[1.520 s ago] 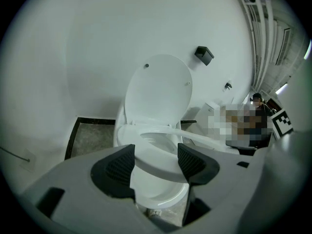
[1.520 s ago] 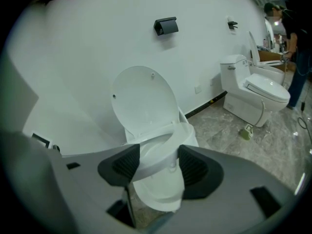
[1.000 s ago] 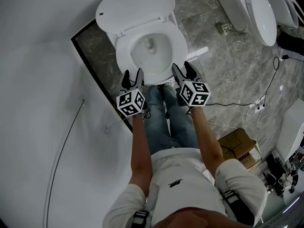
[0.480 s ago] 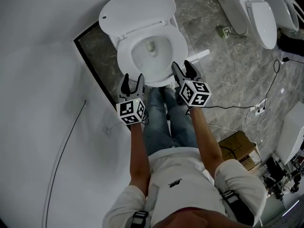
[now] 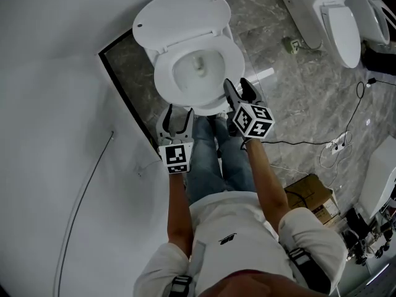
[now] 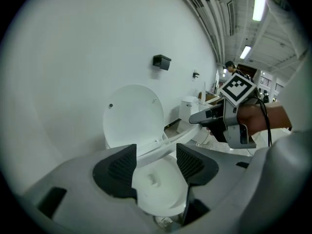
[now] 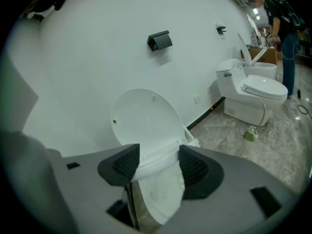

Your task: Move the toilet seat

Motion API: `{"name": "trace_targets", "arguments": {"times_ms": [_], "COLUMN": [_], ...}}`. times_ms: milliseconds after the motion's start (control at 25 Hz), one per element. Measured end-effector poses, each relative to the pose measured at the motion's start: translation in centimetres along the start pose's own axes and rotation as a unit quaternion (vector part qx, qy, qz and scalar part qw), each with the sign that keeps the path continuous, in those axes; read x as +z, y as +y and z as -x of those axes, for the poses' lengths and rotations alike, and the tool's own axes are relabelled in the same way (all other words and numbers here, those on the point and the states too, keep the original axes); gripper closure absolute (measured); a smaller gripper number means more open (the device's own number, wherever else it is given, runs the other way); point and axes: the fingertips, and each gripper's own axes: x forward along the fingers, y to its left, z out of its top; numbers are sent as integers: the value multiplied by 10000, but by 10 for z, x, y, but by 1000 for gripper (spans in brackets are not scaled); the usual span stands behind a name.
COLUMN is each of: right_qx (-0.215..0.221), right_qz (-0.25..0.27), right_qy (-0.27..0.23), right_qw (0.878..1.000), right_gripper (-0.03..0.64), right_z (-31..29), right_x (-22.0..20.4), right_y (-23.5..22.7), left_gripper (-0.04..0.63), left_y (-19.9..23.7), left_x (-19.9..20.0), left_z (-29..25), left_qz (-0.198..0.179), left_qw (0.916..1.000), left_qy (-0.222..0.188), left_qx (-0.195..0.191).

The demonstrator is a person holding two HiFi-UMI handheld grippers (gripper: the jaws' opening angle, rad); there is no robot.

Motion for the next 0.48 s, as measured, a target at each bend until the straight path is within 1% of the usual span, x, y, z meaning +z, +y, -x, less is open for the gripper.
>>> {"name": "trace_targets", "arguments": {"times_ms": [80,240,320,400,480], "right_qx": [-11,-16,-15,-20,-29], "right_qz": [-19,-41,-69,-99,-125], "right_qy": [-11,-33,-44,-63,-88], "right_qw": [10000,10000,10000,9999,9999], "right_gripper": [348,348,348,348,348], "right_z": [-1,-3,-4,-4,-4], "right_x": [2,7,9,12,15], "right_y": [1,4,5,5,5], "left_gripper": [321,321,322,322,336], "left_y": [-2,5,8,8,8], "left_x": [-1,-7,-4,0,1], "left_z": [1,-1,-6,-11,-15], "left_qz": [-93,-141,-236,-354,-425], "left_qw": [9999,9995,9991,9989,9988], "left_qy": [47,135,136,123,158], "left_qx": [36,255,314,270,205]}}
